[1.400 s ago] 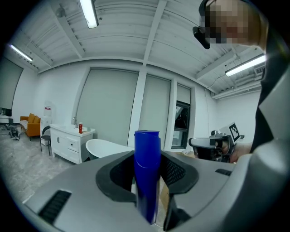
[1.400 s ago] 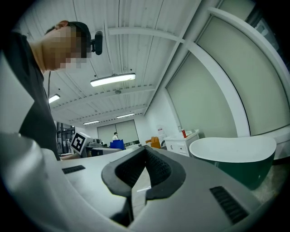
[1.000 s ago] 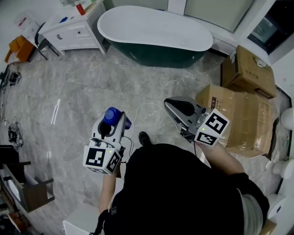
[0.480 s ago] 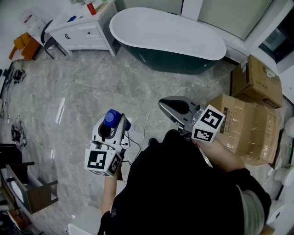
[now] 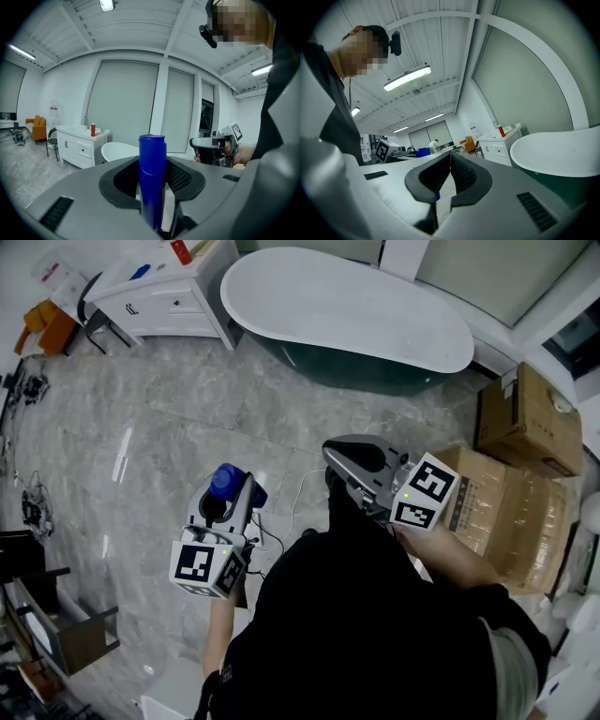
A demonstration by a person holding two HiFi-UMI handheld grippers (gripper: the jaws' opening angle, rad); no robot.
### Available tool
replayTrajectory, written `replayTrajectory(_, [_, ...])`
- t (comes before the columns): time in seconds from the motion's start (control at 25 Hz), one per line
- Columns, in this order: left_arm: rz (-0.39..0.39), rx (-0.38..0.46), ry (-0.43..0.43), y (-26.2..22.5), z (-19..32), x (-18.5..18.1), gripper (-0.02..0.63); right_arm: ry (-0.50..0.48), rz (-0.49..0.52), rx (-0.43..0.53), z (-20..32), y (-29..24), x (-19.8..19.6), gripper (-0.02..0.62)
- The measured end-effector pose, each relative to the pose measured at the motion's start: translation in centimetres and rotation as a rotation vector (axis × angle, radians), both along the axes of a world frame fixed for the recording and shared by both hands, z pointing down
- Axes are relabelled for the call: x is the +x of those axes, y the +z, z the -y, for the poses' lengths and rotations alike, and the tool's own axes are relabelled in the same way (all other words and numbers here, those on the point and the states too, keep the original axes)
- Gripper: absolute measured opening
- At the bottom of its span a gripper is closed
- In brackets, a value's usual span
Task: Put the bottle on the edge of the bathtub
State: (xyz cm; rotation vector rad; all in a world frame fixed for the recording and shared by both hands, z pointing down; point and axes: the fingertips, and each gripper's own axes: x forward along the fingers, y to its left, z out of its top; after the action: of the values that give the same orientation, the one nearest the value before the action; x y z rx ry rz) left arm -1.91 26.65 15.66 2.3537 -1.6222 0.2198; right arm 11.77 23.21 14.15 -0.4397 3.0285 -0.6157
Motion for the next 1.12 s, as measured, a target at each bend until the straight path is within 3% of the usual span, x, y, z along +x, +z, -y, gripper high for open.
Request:
replayTrajectory(0.36, [-0.016,-0.010,-0.039,-0.3,13.3,1.0,0.158,-0.034,0.001,-0.004,14.1,0.5,1.6,0.028])
replayTrajectory(0.6, [-0.004,-0.008,-0.089,-0.6,19.8,1.6,0.158,-0.079,-0.001,-0.012,20.6,0.4,2.2,0.028])
replayTrajectory(0.84, [0.001,-0.028,-0.079,0.5,23.9,1.4,0.156,-0.074,-0.004,-0.035,24.6,1.6,1.9,0.028])
replayTrajectory(1.12, [0.010,-0.023,-0.027,1.7,28.1,-2.7,0.156,-0.057,-0.048,-0.054,27.3,3.2,-2.5,0.028])
